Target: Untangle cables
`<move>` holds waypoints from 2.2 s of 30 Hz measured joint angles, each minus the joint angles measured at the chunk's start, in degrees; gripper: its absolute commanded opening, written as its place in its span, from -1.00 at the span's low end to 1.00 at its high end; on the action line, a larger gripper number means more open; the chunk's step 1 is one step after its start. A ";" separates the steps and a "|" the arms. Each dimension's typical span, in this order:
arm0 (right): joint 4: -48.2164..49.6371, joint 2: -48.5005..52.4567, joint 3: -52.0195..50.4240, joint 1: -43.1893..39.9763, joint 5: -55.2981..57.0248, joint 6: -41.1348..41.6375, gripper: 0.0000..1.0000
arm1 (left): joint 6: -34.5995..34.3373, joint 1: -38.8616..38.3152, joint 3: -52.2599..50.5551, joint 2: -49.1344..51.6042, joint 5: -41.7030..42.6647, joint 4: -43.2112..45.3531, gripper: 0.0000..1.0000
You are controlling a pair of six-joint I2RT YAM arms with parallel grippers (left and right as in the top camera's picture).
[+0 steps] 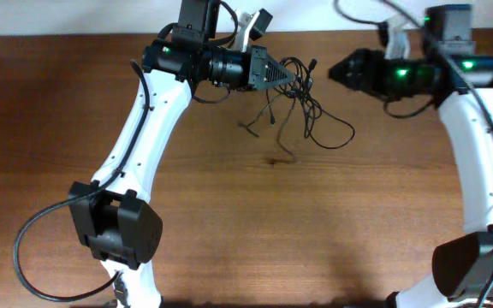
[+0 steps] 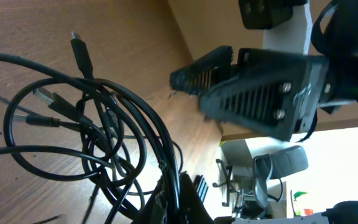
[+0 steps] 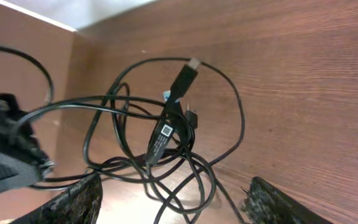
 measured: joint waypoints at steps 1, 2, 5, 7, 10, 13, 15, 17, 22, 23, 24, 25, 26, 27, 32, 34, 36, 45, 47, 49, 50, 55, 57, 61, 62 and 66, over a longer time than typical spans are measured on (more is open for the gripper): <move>0.15 0.09 0.00 1.09 1.29 0.17 0.52 | 0.00 0.00 0.00 0.00 0.07 0.00 -1.00; 0.48 0.46 0.00 2.56 2.82 0.55 0.53 | 0.02 0.00 0.00 -0.02 0.09 0.00 -1.00; 2.10 3.15 0.00 5.51 4.85 1.55 0.53 | 0.15 0.00 0.00 -0.02 0.11 -0.04 -1.00; 3.02 5.25 0.00 6.56 5.51 2.12 0.52 | 0.15 0.00 0.00 -0.02 0.15 -0.02 -1.00; 4.68 6.99 0.00 7.17 6.54 3.08 0.51 | 0.15 0.00 0.00 -0.02 0.24 -0.04 -1.00; 9.33 7.96 0.00 7.50 8.11 5.88 0.45 | 0.17 -0.26 0.00 -0.02 0.87 -0.07 -1.00; 11.10 8.92 0.00 7.69 8.26 8.04 0.29 | 0.17 -0.66 0.00 -0.02 1.09 -0.02 -1.00; 12.13 9.86 0.00 8.24 8.26 9.14 -0.01 | 0.17 -1.27 0.00 0.00 0.81 -0.02 -1.00; 11.02 10.14 0.00 9.11 8.72 10.19 -0.92 | 0.20 -1.81 0.00 0.00 -4.46 -0.09 -1.00; 10.03 10.14 0.00 9.11 8.76 10.23 -0.92 | 0.20 -1.75 -0.02 0.00 -7.08 -0.20 -1.00; 9.40 10.14 0.02 9.11 8.85 10.14 -0.92 | 0.20 -1.70 -0.02 0.00 -8.63 -0.20 -1.00; 8.31 10.14 0.02 9.11 8.87 10.05 -0.92 | 0.22 -1.60 -0.02 0.00 -9.62 -0.20 -1.00; 7.23 10.14 0.02 9.09 8.94 9.97 -0.92 | 0.20 -1.29 -0.02 0.00 -10.67 -0.22 -1.00; 6.36 10.14 0.02 9.01 8.85 9.92 -0.92 | 0.20 -0.76 -0.07 0.00 -11.85 -0.26 -1.00; 1.95 7.67 0.26 8.72 7.52 7.34 -0.92 | 0.55 2.40 -0.59 0.00 -18.29 -0.87 -0.79; -3.72 3.61 0.33 8.57 8.44 4.20 -0.92 | 0.76 3.19 -0.66 0.00 -24.30 -0.90 -0.42; -10.62 -0.02 0.33 7.08 9.88 0.17 -0.92 | 0.94 5.31 -0.61 -0.02 -33.59 -0.22 -0.11; -25.51 -4.79 0.35 6.21 8.94 -16.31 -0.92 | 14.08 6.10 -0.63 -0.02 -29.97 -0.70 0.64; -25.05 -4.79 0.35 6.21 8.83 -17.33 -0.92 | 23.19 4.07 -0.63 -0.02 -18.82 -1.09 0.74; -24.96 -4.79 0.35 6.21 8.81 -17.55 -0.92 | 26.05 2.62 -0.63 -0.02 -14.91 -1.31 0.74; -24.94 -4.79 0.35 6.21 8.79 -17.55 -0.92 | 27.21 1.90 -0.63 -0.02 -13.38 -1.33 0.74; -24.92 -4.79 0.35 6.21 8.63 -17.70 -0.92 | 31.93 -2.82 -0.63 -0.02 -6.69 -1.31 0.67; -24.92 -4.79 0.35 6.21 8.66 -17.70 -0.92 | 32.76 -4.85 -0.63 -0.02 -5.81 -1.53 0.52; -23.69 -4.79 0.35 6.21 8.66 -17.07 -0.92 | 33.66 -6.84 -0.63 -0.02 -5.11 -2.64 0.43; -22.58 -4.79 0.35 6.21 8.63 -16.33 -0.92 | 33.70 -7.02 -0.63 -0.02 -5.01 -2.69 0.44; -19.21 -4.79 0.35 6.21 7.89 -12.59 -0.92 | 33.73 -8.24 -0.63 -0.02 -6.36 -2.82 0.47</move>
